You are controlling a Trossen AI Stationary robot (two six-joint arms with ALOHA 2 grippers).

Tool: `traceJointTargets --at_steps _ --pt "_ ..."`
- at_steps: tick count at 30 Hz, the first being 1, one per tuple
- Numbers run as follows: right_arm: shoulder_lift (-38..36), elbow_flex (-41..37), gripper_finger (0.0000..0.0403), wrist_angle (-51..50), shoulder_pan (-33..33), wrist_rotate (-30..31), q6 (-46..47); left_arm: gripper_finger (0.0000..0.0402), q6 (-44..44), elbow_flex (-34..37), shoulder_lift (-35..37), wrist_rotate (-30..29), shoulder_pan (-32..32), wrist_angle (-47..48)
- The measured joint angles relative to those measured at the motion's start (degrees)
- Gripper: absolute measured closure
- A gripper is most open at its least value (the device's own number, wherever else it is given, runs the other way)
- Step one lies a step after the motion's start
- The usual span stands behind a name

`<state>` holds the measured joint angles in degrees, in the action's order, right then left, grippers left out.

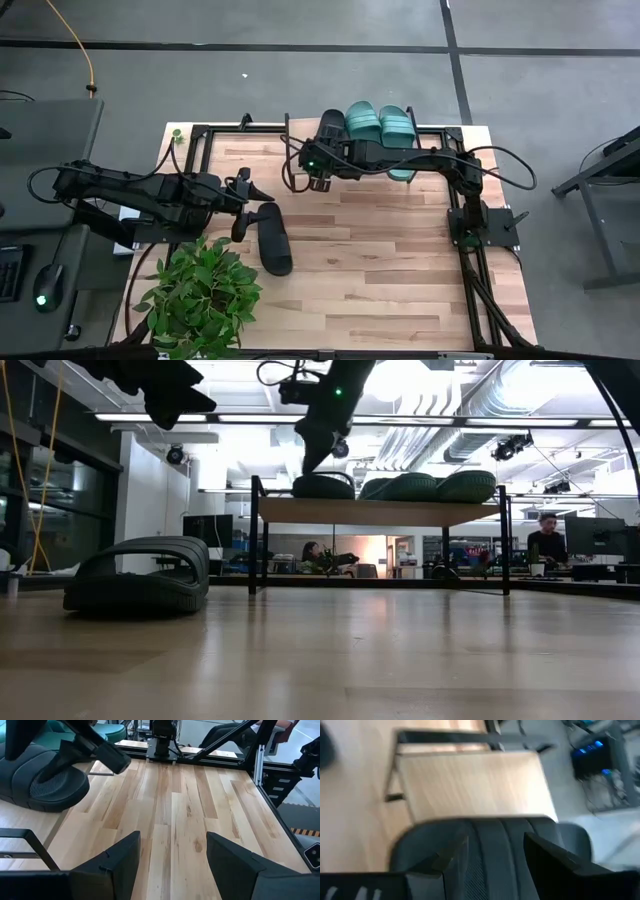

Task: Pick and place slides into the shelf
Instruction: Put the dark green slipper on the shelf

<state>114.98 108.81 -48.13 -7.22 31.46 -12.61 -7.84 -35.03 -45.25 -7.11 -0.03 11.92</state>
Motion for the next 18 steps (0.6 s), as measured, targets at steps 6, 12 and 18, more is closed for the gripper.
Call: traceJointTargets --at_steps 6,12,18 --pt "0.0 0.0 0.0221 5.4 -0.5 -6.5 -4.4 0.0192 0.0 0.0 0.0 0.0 0.0 0.1" --pt "0.0 0.0 0.0221 11.7 -4.0 -13.8 -5.9 0.0192 0.0 0.0 0.0 0.0 0.0 0.0" --pt "0.0 0.0 0.0221 12.5 -7.9 -16.5 -5.6 0.0192 0.0 0.0 0.0 0.0 0.0 0.0"
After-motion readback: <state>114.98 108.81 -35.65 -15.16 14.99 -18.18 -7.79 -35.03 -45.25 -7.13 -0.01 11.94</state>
